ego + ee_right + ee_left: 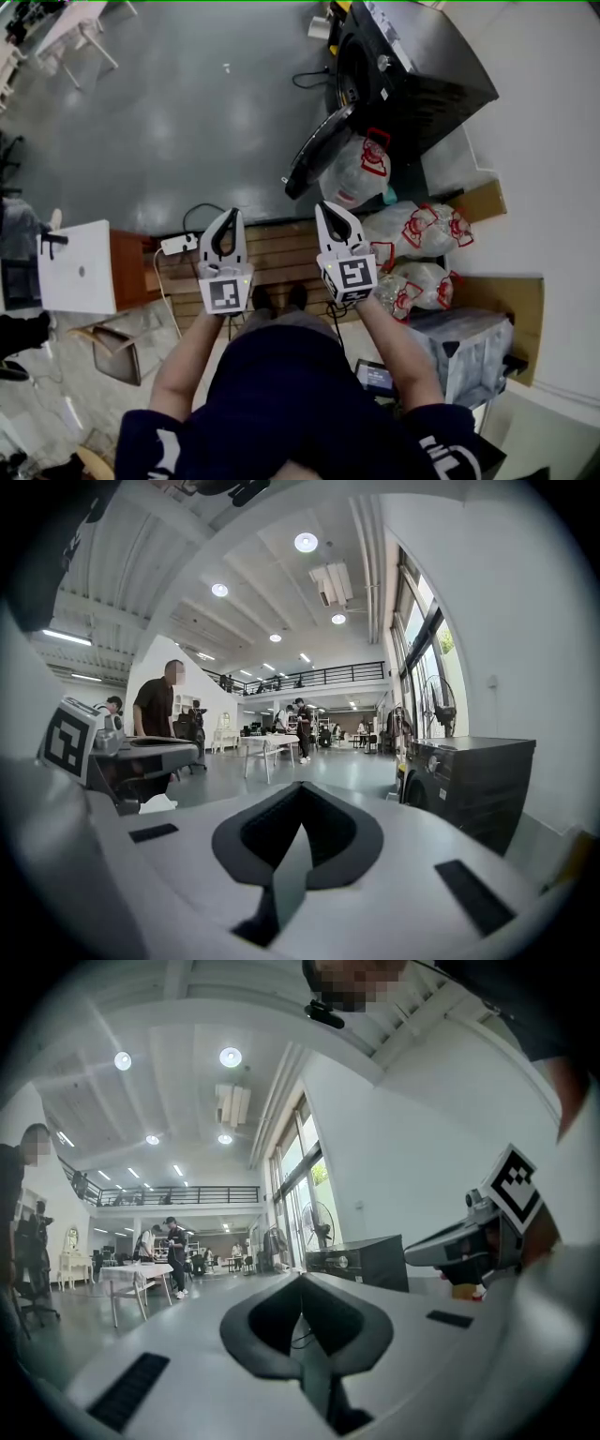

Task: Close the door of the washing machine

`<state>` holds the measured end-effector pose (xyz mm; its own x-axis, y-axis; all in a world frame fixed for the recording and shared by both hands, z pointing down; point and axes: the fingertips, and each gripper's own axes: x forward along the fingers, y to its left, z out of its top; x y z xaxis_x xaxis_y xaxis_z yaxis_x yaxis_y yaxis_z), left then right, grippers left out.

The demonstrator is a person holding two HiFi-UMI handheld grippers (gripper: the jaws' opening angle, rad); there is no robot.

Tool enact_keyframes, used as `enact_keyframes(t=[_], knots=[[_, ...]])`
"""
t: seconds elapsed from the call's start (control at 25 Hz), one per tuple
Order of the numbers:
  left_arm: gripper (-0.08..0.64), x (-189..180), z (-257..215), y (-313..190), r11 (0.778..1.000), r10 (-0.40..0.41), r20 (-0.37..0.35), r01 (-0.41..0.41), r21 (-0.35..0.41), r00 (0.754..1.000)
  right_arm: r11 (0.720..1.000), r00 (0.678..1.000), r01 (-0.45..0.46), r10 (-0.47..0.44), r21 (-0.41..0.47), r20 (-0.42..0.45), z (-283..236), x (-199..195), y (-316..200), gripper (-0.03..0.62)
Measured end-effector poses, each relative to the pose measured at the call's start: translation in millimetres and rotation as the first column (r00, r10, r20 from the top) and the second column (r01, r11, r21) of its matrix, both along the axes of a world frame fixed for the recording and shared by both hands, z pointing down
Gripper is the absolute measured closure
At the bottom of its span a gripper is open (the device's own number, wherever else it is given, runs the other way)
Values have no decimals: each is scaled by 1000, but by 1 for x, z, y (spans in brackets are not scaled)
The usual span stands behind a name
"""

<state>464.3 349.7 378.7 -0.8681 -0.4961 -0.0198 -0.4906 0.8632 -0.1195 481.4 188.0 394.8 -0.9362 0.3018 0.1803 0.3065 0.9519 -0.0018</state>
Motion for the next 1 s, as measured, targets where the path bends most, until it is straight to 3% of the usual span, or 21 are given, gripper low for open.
enact_keyframes(t=[0.24,0.4,0.48,0.56,0.6,0.76,1.0], knots=[[535,-4,44,-21,993,64,-29,-66,-93,998,1000,1000,-12,12,-19,-3,11,3,-7,574],[534,-6,91,-45,983,137,-107,-148,-105,985,999,999,-19,20,33,-29,27,10,-16,572],[526,-11,118,-60,974,173,-172,-194,-116,970,999,999,-3,5,49,-36,34,13,-21,528],[409,-18,144,-76,965,194,-240,-228,-126,951,999,999,19,-17,47,-49,42,17,-27,481],[373,-22,156,-84,960,197,-266,-240,-142,944,999,998,25,-23,36,-60,45,19,-30,477],[371,-37,200,-115,937,194,-297,-266,-226,935,999,996,32,-31,17,-88,70,25,-50,482],[373,-58,248,-144,925,158,-311,-251,-284,937,998,992,64,-63,8,-105,95,25,-72,483]])
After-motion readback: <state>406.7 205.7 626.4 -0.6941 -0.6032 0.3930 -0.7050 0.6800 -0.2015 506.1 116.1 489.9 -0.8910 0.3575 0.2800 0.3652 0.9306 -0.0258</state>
